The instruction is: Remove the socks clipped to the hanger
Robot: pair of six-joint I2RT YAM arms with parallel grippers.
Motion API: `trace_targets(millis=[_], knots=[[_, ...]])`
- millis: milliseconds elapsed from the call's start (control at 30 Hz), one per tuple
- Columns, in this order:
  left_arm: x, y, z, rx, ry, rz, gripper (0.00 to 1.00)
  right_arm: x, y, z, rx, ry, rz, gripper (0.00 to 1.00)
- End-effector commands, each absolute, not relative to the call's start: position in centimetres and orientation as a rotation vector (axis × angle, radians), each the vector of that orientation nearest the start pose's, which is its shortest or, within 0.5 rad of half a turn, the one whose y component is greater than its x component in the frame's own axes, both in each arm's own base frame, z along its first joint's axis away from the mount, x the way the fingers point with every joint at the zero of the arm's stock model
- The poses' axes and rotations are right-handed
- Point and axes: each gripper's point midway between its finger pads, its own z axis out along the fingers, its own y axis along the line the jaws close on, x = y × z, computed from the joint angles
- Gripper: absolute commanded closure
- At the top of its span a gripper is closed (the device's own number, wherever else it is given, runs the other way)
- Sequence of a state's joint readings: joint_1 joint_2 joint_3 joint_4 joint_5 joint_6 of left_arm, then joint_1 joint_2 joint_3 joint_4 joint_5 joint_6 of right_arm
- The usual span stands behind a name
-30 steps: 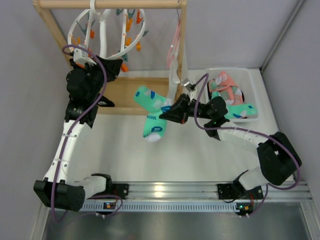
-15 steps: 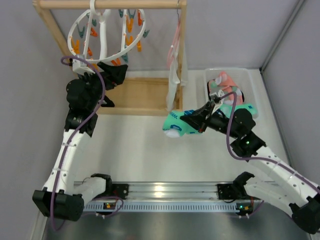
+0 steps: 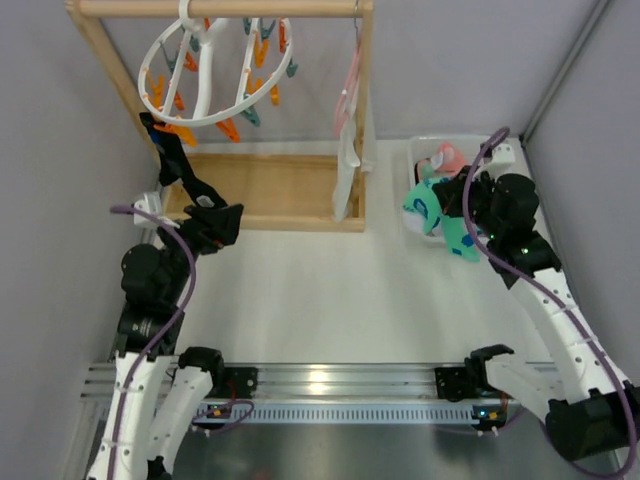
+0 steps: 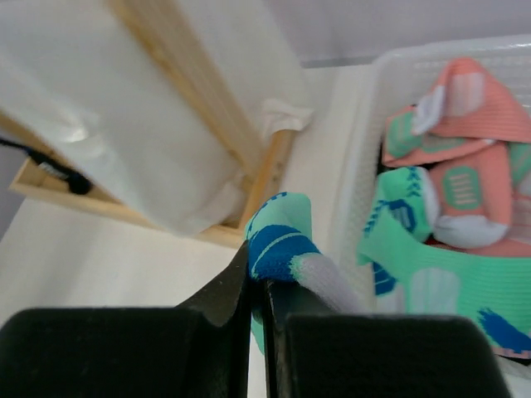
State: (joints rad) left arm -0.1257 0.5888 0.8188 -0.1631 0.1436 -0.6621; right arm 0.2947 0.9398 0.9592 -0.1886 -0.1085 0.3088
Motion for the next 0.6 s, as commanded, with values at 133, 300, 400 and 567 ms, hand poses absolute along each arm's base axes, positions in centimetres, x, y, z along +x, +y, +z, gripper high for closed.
trace_targets(millis=[133,300,400,567], knots=[[21.8,-6.4,32.1,-0.227,1.620,-0.558,0.02,38.3,6.4,30.9,0.123,1.753,0.703,1.00],[21.0,-6.3,29.9,-0.196,1.663,-0.524,0.02,41.8,4.8,31.7,0.134,1.732,0.790,1.00],[21.0,-6.2,28.6,-0.190,1.689,-0.510,0.02,42.6,4.8,33.2,0.130,1.707,0.794,1.00],[20.4,-6.1,29.0,-0.171,1.660,-0.507,0.02,45.5,4.4,34.8,0.141,1.701,0.808,1.00]])
